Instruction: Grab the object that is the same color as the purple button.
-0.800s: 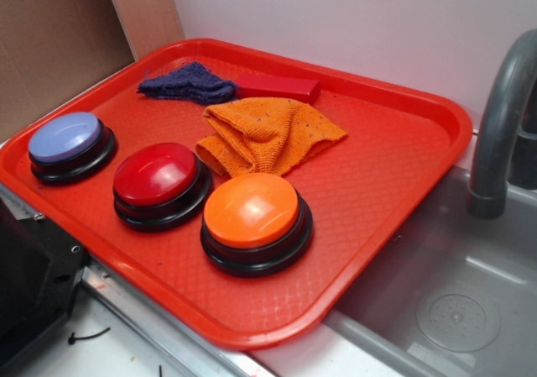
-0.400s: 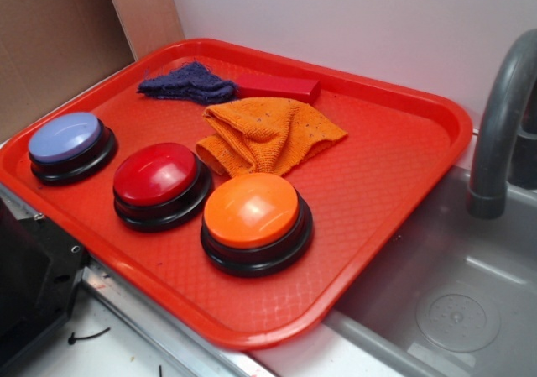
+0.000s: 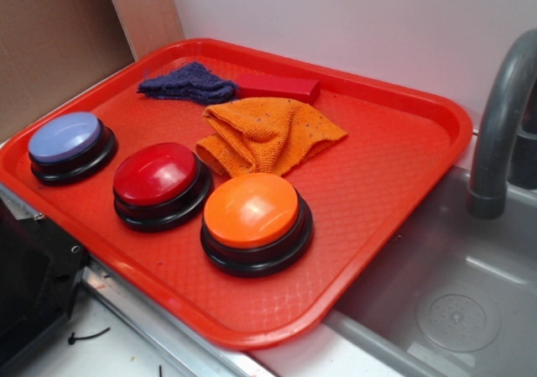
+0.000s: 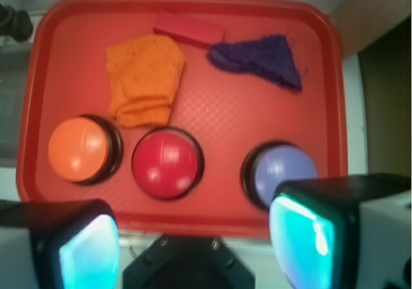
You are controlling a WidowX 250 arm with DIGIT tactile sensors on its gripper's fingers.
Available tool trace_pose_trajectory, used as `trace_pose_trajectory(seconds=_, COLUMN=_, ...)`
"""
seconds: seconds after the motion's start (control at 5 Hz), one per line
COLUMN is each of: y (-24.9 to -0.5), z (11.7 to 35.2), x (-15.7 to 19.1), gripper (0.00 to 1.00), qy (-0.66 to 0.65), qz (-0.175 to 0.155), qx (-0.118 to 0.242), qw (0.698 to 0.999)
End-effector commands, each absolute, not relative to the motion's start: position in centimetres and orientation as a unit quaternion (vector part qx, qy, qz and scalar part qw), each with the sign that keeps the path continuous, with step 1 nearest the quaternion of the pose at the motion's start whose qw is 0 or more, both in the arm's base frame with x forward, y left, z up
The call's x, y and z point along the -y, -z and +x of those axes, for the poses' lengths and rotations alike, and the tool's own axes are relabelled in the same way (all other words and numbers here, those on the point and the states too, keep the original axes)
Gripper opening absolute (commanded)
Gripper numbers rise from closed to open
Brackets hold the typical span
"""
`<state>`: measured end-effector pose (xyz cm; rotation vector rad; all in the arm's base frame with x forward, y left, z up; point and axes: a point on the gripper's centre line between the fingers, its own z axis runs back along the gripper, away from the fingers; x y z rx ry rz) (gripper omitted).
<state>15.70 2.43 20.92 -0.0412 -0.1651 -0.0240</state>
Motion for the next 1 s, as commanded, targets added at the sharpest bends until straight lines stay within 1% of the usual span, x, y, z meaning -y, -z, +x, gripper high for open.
trace_pose_trajectory(seconds=0.0, y=-16.6, z=21.1, x=-8.9, gripper=1.00, qy=0.052, qz=0.000, qx=0.100, qw=0.994)
trace_pose_trajectory(seconds=0.2, y=-13.7, z=24.1, x=-10.5, gripper=1.00, qy=0.100, qz=-0.023, qx=0.117, qw=0.988)
trace_pose_trajectory(seconds=0.4, y=-10.9, z=26.4, x=-11.8, gripper=1.00, qy=0.147, qz=-0.030, qx=0.115, qw=0.982)
trace_pose_trajectory(seconds=0.6, y=-7.6, z=28.9, x=-12.7, gripper=1.00, qy=0.172, qz=-0.023, qx=0.100, qw=0.980)
trace_pose_trajectory(seconds=0.8, y=-4.9, z=29.9, x=-12.9, gripper=1.00, qy=0.195, qz=-0.039, qx=0.085, qw=0.976)
